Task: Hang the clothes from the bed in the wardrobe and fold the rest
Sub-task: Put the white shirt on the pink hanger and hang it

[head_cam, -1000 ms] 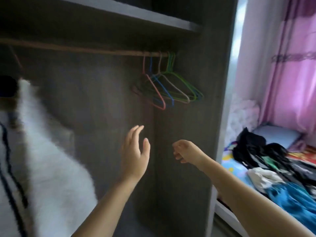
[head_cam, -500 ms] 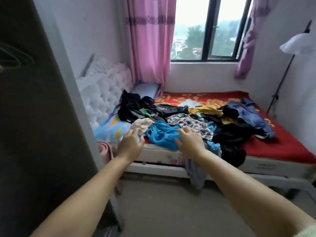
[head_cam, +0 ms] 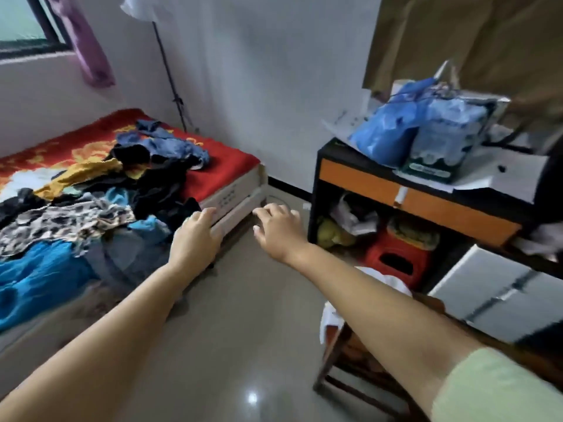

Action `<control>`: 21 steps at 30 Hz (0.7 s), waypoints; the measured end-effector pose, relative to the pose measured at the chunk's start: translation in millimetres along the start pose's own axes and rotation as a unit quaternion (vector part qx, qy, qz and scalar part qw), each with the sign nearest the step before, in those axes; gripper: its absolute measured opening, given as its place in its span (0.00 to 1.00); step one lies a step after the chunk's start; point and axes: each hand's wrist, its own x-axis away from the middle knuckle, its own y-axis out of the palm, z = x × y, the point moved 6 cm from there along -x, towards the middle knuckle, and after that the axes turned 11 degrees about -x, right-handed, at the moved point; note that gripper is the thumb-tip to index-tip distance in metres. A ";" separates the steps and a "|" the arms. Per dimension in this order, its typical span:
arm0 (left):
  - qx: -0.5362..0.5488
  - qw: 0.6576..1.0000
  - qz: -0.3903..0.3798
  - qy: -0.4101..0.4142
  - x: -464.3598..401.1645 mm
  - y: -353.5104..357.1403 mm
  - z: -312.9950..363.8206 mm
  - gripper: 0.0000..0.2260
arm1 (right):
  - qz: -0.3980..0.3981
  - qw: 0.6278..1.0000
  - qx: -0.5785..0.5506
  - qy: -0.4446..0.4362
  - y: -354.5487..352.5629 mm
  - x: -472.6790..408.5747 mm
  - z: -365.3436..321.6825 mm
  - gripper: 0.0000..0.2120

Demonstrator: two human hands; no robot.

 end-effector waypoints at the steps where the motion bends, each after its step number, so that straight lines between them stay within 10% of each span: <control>1: 0.014 0.999 -0.018 0.024 -0.8 12.8 23.2 0.18 | 0.011 1.000 0.004 0.026 -11.1 13.7 20.7 0.20; 11: 0.059 0.959 -0.156 0.231 38.6 115.4 232.0 0.17 | 0.071 0.950 0.021 0.304 -122.4 180.1 236.4 0.18; 21: -0.005 0.925 -0.238 0.297 -5.7 205.3 370.1 0.16 | -0.087 0.923 0.043 0.372 -133.4 175.9 404.4 0.19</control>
